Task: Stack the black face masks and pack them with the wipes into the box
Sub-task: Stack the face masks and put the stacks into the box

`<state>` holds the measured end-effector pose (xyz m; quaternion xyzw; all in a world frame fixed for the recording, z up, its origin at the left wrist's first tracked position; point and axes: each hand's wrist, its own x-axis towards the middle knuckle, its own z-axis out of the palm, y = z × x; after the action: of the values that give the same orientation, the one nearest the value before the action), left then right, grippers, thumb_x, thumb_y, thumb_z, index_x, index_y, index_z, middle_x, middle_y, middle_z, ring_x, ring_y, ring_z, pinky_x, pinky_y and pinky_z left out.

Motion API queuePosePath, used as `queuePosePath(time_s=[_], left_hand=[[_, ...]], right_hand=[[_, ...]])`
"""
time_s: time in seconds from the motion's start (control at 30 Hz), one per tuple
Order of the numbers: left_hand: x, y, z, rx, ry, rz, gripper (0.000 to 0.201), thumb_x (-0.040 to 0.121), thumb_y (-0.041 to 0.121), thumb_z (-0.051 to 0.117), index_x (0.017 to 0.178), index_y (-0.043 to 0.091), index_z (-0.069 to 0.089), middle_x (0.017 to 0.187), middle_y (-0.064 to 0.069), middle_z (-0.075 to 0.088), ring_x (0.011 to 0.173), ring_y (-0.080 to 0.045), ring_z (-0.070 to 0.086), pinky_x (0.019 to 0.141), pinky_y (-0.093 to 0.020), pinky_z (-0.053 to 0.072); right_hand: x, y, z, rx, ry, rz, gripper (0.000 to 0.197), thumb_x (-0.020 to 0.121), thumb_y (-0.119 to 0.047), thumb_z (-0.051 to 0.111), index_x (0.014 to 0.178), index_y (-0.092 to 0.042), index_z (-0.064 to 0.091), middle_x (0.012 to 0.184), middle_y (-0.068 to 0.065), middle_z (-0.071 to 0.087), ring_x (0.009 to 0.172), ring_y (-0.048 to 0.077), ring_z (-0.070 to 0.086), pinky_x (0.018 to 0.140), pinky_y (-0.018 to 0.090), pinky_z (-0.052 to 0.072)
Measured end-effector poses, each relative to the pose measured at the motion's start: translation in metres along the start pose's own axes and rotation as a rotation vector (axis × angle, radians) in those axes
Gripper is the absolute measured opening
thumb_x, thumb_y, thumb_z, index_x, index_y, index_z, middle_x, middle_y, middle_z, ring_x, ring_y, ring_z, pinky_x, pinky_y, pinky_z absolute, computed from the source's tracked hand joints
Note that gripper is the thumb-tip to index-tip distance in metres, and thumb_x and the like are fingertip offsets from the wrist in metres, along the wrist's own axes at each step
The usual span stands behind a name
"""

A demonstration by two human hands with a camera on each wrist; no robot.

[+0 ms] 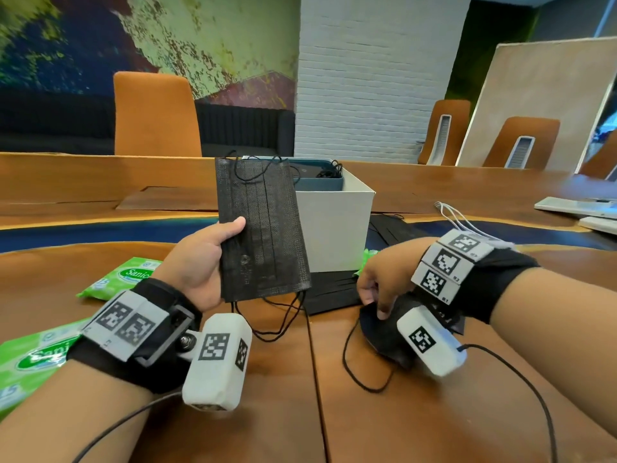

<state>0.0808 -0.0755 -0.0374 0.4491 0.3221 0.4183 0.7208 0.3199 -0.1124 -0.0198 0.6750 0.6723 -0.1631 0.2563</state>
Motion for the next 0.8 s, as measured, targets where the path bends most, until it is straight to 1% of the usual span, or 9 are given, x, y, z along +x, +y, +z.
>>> queuePosePath(time_s=[0.07,0.17,0.3,0.4,0.43,0.5,0.57,0.67,0.8], left_hand=[[0.001,-0.001,0.0,0.013,0.003,-0.009,0.035,0.099,0.027,0.04,0.114,0.005,0.063,0.098,-0.013,0.074,0.081,-0.025,0.073,0.059,-0.036,0.059],[0.001,-0.003,0.0,0.009,0.005,-0.019,0.035,0.098,0.027,0.042,0.116,0.004,0.062,0.1,-0.014,0.073,0.082,-0.027,0.073,0.056,-0.037,0.059],[0.002,-0.002,-0.002,0.003,0.004,-0.01,0.035,0.098,0.027,0.043,0.12,0.006,0.061,0.106,-0.014,0.072,0.09,-0.028,0.072,0.062,-0.038,0.058],[0.001,0.0,-0.003,-0.018,0.001,0.003,0.037,0.097,0.027,0.043,0.125,0.008,0.058,0.111,-0.014,0.07,0.099,-0.031,0.069,0.076,-0.046,0.053],[0.001,-0.001,-0.004,-0.019,0.002,0.007,0.037,0.097,0.028,0.044,0.126,0.009,0.057,0.112,-0.014,0.07,0.101,-0.032,0.068,0.079,-0.047,0.052],[0.0,-0.001,-0.005,-0.01,0.012,0.021,0.036,0.097,0.028,0.045,0.126,0.012,0.057,0.112,-0.012,0.07,0.103,-0.031,0.067,0.08,-0.048,0.051],[-0.001,-0.002,-0.005,0.0,0.023,0.034,0.035,0.097,0.029,0.045,0.125,0.013,0.058,0.111,-0.011,0.071,0.103,-0.03,0.067,0.079,-0.047,0.051],[-0.001,-0.003,-0.003,0.007,0.022,0.028,0.035,0.096,0.033,0.046,0.123,0.014,0.06,0.11,-0.01,0.071,0.103,-0.03,0.067,0.079,-0.047,0.051],[-0.001,-0.003,-0.002,0.03,0.023,0.031,0.035,0.096,0.035,0.047,0.122,0.016,0.061,0.109,-0.009,0.072,0.104,-0.029,0.066,0.08,-0.047,0.051]], right_hand=[[-0.009,0.006,-0.009,0.101,0.06,-0.036,0.01,0.08,-0.028,0.072,0.08,-0.031,0.062,0.086,-0.009,0.064,0.084,0.011,0.057,0.078,0.031,0.042],[-0.025,0.011,-0.023,0.2,0.194,-0.114,0.019,0.078,-0.025,0.075,0.067,-0.026,0.059,0.066,-0.014,0.062,0.067,0.007,0.053,0.074,0.029,0.04],[-0.043,0.01,-0.035,0.308,0.406,-0.192,0.019,0.078,-0.024,0.075,0.081,-0.008,0.064,0.069,-0.002,0.06,0.064,0.01,0.052,0.07,0.029,0.04],[-0.055,0.007,-0.042,0.532,0.496,-0.301,0.015,0.081,-0.014,0.072,0.094,-0.007,0.069,0.074,-0.005,0.067,0.068,0.002,0.06,0.076,0.019,0.046],[-0.057,0.006,-0.045,0.613,0.531,-0.333,0.016,0.081,-0.011,0.071,0.096,-0.004,0.069,0.079,-0.001,0.069,0.073,0.004,0.061,0.081,0.022,0.049],[-0.06,0.005,-0.048,0.72,0.617,-0.363,0.017,0.081,-0.01,0.07,0.095,0.0,0.066,0.088,0.011,0.068,0.081,0.014,0.06,0.091,0.039,0.048],[-0.062,0.002,-0.05,0.804,0.696,-0.398,0.009,0.082,-0.011,0.07,0.088,-0.004,0.066,0.087,0.016,0.066,0.077,0.014,0.059,0.082,0.04,0.049],[-0.063,-0.003,-0.053,0.951,0.774,-0.473,0.005,0.08,-0.008,0.068,0.081,-0.012,0.065,0.082,0.011,0.063,0.07,0.011,0.055,0.062,0.024,0.04],[-0.064,-0.01,-0.056,1.173,0.849,-0.599,0.01,0.071,-0.012,0.068,0.079,-0.009,0.063,0.072,0.004,0.061,0.075,0.024,0.05,0.069,0.033,0.037]])
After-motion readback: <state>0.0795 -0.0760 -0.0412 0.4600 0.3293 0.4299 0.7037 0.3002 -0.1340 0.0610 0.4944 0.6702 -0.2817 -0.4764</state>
